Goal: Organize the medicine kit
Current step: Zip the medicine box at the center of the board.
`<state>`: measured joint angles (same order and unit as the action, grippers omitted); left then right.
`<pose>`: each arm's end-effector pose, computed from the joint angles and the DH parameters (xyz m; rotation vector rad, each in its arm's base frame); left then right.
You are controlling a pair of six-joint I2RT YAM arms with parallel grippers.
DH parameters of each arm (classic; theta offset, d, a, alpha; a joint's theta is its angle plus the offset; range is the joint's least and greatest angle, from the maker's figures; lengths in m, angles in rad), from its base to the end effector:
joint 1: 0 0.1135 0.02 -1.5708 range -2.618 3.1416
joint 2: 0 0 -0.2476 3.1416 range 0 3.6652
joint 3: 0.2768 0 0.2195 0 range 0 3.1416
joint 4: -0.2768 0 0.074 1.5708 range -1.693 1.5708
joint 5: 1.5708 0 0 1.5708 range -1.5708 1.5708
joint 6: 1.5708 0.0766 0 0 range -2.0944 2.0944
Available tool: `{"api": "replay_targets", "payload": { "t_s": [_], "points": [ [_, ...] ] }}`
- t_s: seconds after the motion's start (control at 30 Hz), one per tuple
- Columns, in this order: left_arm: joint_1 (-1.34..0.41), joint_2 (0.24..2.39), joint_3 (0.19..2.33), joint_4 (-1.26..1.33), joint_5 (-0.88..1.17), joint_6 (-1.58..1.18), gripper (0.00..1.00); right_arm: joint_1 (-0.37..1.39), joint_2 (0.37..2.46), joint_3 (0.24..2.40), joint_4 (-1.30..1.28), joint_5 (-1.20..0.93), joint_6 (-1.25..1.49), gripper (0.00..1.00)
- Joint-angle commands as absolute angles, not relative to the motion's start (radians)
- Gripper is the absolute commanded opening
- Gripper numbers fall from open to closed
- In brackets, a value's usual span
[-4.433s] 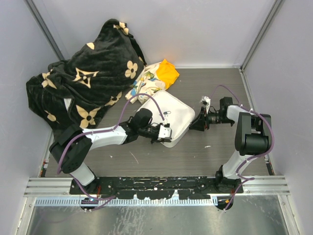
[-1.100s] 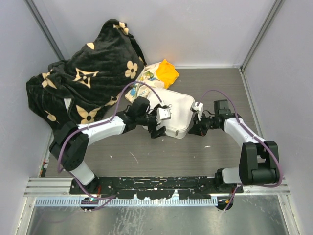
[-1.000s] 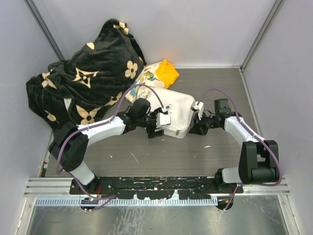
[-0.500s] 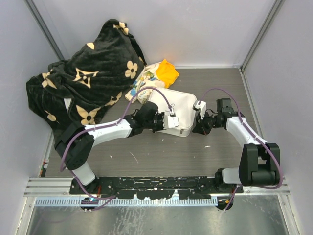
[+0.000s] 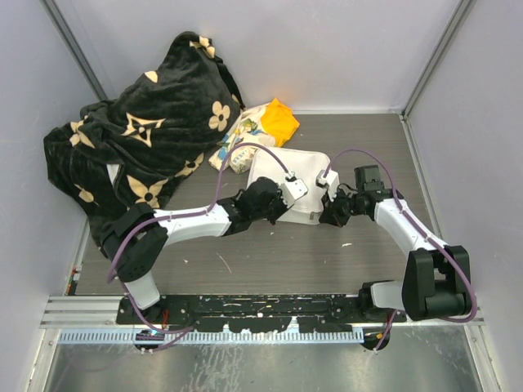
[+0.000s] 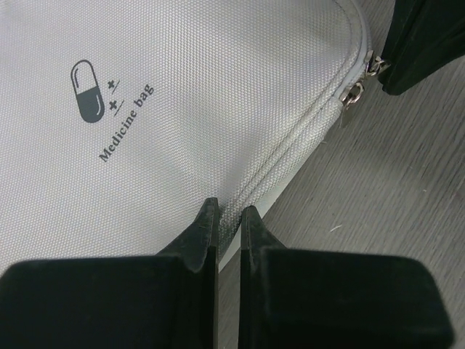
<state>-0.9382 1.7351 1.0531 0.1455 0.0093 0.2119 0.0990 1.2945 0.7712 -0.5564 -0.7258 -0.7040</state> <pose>0.2310 -0.3163 0.1943 1.1681 1.7918 -0.4415 0.2211 0.0731 0.1824 -1.1405 2.1058 0.6862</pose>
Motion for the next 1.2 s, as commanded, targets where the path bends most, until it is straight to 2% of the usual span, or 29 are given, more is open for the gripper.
{"api": "replay_targets", "payload": {
  "t_s": [0.0,0.2,0.33,0.4,0.47,0.53,0.63,0.67,0.97,1.17],
  "points": [
    [-0.944,1.804,1.045,0.115,-0.023,0.029,0.0,0.179,1.238,0.768,-0.499,-0.865,-0.57,0.01],
    [-0.944,1.769,1.001,0.159,0.03,0.112,0.0,0.179,1.265,0.809,-0.445,-0.754,-0.487,0.03],
    [-0.915,1.7,0.955,0.18,0.157,0.233,0.02,0.116,1.264,0.85,-0.513,-0.73,-0.532,0.33],
    [-0.882,1.655,0.943,0.157,0.278,0.286,0.21,0.077,1.248,0.882,-0.567,-0.735,-0.569,0.5],
    [-0.855,1.599,0.937,0.109,0.367,0.35,0.48,0.054,1.229,0.915,-0.606,-0.719,-0.581,0.72],
    [-0.844,1.532,0.933,0.041,0.393,0.422,0.69,0.038,1.205,0.944,-0.612,-0.69,-0.563,0.82],
    [-0.807,1.439,0.931,-0.026,0.395,0.47,0.95,0.034,1.181,0.974,-0.561,-0.61,-0.469,0.98],
    [-0.786,1.408,0.931,-0.039,0.399,0.463,0.99,0.033,1.18,0.98,-0.525,-0.579,-0.423,1.0],
    [-0.552,1.237,0.996,-0.182,0.281,0.267,0.98,0.028,1.152,1.015,-0.383,-0.366,-0.218,1.0],
    [-0.313,1.139,0.964,-0.057,0.103,0.054,0.98,0.027,1.116,1.023,-0.316,-0.06,-0.077,1.0]
  ]
}}
